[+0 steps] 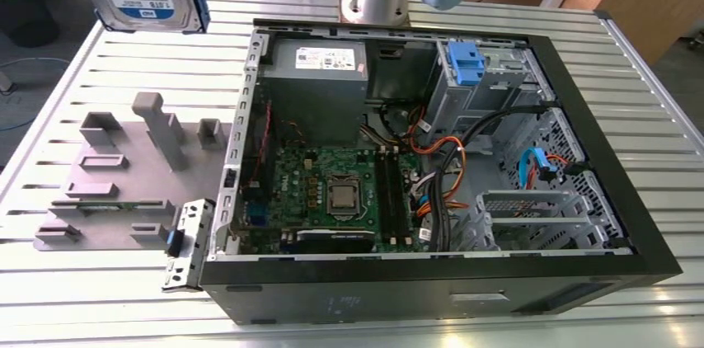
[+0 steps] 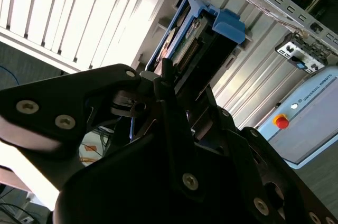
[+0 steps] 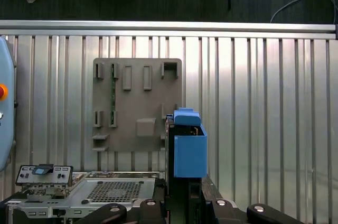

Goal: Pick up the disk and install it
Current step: 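Pick up the disk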

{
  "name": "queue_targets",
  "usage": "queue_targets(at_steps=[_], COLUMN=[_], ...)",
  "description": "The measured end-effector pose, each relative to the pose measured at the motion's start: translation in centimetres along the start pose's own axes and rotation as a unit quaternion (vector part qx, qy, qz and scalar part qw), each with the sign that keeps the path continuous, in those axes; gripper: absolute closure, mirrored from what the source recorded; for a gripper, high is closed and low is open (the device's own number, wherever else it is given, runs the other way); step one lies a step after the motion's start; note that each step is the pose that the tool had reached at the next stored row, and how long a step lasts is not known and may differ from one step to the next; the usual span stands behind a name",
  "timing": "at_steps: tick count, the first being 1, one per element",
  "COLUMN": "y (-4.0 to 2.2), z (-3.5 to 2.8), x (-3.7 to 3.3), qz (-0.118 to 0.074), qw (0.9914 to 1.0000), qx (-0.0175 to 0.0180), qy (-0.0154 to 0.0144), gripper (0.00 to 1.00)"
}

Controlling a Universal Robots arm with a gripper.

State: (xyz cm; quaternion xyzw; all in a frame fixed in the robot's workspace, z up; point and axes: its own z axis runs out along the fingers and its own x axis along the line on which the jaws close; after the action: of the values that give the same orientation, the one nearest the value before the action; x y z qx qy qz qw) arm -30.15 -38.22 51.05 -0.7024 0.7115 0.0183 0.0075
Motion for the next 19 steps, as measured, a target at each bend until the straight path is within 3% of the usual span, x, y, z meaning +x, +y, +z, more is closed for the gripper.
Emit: queue_targets(at_steps=[19], y=[-4.38], z=[-0.01], x=[-0.06], qz=[0.000], qw=[1.00000], qx=[0.0000], qy=[0.0000], gripper=[0.65])
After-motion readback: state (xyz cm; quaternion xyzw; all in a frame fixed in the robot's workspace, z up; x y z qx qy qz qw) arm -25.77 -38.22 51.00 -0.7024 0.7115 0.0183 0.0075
